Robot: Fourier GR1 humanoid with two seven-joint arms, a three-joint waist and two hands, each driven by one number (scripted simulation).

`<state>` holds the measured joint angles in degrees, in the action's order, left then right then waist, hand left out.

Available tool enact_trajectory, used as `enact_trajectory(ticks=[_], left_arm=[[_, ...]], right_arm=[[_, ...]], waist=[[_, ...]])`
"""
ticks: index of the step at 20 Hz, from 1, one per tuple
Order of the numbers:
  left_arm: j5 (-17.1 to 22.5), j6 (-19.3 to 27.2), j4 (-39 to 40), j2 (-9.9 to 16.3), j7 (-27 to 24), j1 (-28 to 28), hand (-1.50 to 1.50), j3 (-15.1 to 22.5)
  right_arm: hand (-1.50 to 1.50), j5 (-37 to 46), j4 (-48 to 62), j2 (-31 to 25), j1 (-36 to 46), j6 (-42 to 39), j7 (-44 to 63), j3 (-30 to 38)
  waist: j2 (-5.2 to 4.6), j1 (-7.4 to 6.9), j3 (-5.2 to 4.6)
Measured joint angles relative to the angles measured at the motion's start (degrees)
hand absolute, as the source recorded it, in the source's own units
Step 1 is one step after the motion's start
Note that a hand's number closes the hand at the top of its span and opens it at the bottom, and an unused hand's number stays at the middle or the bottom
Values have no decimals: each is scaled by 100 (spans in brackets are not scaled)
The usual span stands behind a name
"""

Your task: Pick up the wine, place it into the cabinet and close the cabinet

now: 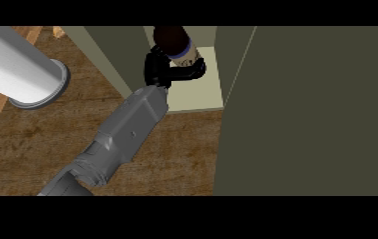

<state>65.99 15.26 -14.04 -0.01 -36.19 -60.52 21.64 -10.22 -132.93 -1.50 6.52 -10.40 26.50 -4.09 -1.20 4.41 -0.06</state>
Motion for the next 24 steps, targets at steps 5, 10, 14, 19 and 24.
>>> enact_trajectory(ticks=[5, 10, 14, 19, 24], left_arm=[[198, 88, -136, 7, -79, 91, 150, 175], [408, 125, -287, 9, -138, 332, 150, 463], [578, 225, -418, 7, -150, 449, 150, 726], [945, 495, -726, 5, -257, 563, 150, 981], [1339, 640, -837, 3, -455, 535, -150, 1077]], right_arm=[[-150, 24, 172, 48, 112, -27, -94, -99], [-150, 61, 100, 81, 129, 11, -45, -212], [-150, 22, 117, 71, 145, 2, -46, -206], [-150, -83, 84, 34, 114, -67, -51, -194], [-150, -114, 94, 22, 68, -91, -90, -166]], waist=[[-12, 99, 1], [-28, 211, -2], [-43, 267, -4], [-46, 329, -5], [-61, 355, -3]])
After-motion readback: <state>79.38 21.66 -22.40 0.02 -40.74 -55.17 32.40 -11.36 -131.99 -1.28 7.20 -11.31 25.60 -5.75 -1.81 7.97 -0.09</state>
